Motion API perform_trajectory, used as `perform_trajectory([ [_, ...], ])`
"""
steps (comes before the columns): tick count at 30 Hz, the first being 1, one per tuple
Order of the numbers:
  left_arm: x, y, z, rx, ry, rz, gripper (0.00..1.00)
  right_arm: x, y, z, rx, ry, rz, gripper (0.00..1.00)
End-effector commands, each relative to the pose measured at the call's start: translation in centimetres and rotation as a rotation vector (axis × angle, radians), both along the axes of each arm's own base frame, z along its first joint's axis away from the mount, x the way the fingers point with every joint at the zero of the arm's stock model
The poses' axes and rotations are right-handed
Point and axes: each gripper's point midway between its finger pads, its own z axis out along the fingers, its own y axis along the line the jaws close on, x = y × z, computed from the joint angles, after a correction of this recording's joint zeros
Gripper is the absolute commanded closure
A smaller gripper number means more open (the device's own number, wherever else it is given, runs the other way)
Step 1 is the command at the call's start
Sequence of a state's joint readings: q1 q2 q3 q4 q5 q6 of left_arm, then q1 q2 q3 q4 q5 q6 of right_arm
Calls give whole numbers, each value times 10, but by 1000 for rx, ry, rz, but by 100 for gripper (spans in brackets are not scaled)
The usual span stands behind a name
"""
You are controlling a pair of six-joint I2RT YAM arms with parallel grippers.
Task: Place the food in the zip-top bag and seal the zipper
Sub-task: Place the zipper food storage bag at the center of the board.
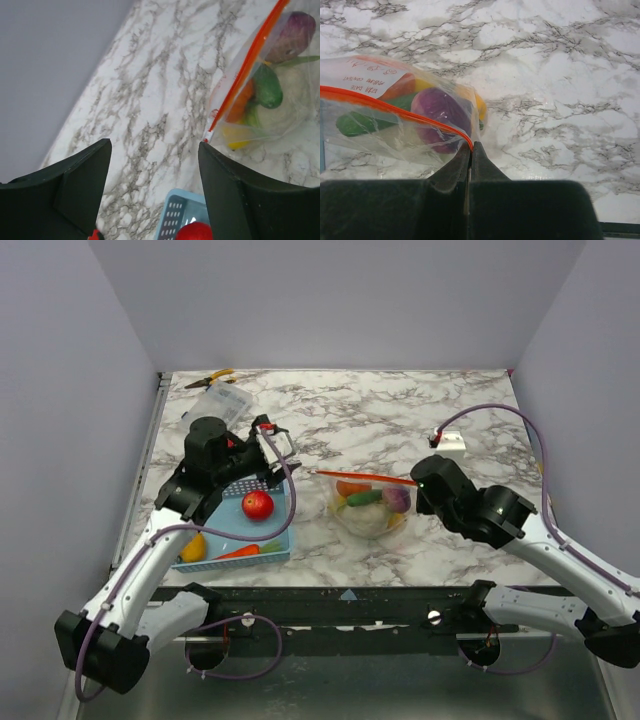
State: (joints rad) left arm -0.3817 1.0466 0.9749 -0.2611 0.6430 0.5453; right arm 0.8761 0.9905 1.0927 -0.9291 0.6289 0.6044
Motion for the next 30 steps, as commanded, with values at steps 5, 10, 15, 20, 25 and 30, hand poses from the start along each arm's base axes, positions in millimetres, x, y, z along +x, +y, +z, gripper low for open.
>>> perform_trajectory([
  [5, 18, 28, 67, -161, -247, 263, 26, 25, 10, 11, -31, -50, -53, 100],
  [10, 18, 33, 73, -131, -322, 346, 25, 56, 7, 12, -44, -36, -119, 100],
  [15, 12, 32, 82, -149, -382, 382, 24, 99, -10, 6, 7, -5, -173, 100],
  [20, 9, 29, 88, -198, -376, 397, 24, 141, -41, -19, 52, 62, -258, 100],
  [25, 2, 17, 85, -181, -374, 352, 23, 168, -72, -53, 93, 118, -339, 100],
  [30, -2, 11, 84, -175, -375, 340, 22, 190, -100, -79, 139, 157, -401, 100],
])
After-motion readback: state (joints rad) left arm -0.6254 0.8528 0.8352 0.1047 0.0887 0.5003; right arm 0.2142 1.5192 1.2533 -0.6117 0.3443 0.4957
